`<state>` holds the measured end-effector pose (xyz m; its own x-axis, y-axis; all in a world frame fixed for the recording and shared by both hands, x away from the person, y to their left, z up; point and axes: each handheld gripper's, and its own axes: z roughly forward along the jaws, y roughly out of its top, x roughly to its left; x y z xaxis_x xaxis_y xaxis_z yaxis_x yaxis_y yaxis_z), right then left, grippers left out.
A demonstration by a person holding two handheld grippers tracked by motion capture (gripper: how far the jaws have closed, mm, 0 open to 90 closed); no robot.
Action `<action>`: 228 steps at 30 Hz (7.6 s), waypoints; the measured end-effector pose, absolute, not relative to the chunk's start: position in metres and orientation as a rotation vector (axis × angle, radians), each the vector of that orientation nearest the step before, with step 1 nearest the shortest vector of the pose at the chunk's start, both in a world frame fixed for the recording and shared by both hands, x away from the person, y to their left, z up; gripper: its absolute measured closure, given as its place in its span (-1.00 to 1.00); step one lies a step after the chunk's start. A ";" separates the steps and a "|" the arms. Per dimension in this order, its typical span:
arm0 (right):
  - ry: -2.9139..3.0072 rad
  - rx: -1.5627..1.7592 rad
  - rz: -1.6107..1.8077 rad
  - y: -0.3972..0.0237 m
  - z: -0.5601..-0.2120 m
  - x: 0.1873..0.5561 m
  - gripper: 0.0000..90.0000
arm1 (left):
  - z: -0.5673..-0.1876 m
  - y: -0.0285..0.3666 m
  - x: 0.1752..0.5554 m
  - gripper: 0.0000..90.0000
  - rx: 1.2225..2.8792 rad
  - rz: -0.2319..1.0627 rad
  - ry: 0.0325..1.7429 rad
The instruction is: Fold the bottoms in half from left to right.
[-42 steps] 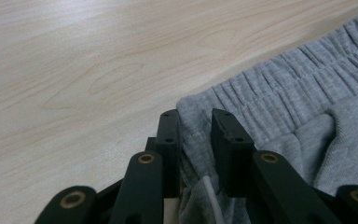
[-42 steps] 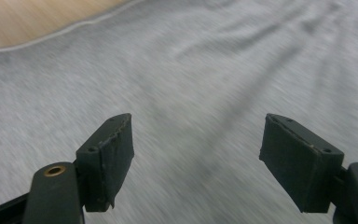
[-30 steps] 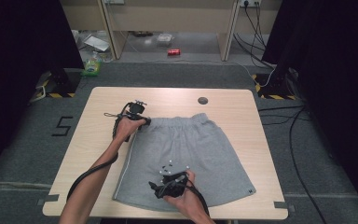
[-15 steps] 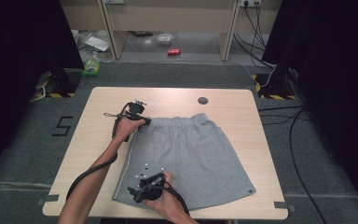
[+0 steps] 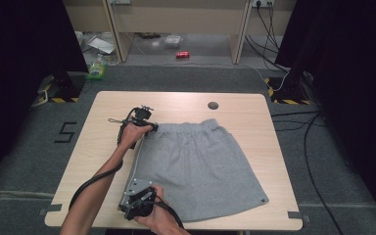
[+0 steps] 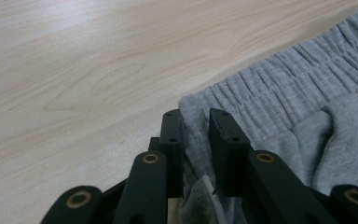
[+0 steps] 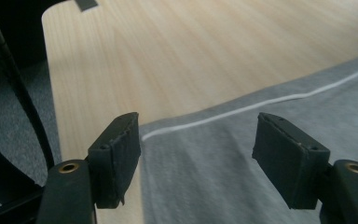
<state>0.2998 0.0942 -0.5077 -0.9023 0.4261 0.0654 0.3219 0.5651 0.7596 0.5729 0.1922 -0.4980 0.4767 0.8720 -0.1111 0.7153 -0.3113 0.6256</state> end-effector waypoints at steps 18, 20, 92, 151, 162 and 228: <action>2.703 0.573 1.145 0.102 -0.515 0.288 0.49 | -0.498 0.192 0.572 0.68 2.120 0.345 1.290; 2.698 0.547 1.160 0.100 -0.516 0.290 0.70 | -0.498 0.191 0.571 0.69 2.118 0.352 1.282; 2.022 1.243 1.431 -0.233 -0.457 0.265 0.91 | -0.420 -0.008 0.589 0.83 2.040 0.200 1.162; 2.047 1.413 1.130 -0.269 -0.476 0.306 0.39 | -0.458 0.084 0.578 -0.28 2.023 0.226 1.238; 2.198 1.442 1.081 -0.254 -0.493 0.346 0.88 | -0.465 0.091 0.576 -0.31 2.019 0.214 1.242; 2.422 1.102 1.215 -0.144 -0.486 0.280 0.19 | -0.493 0.058 0.583 -0.11 2.011 0.254 1.266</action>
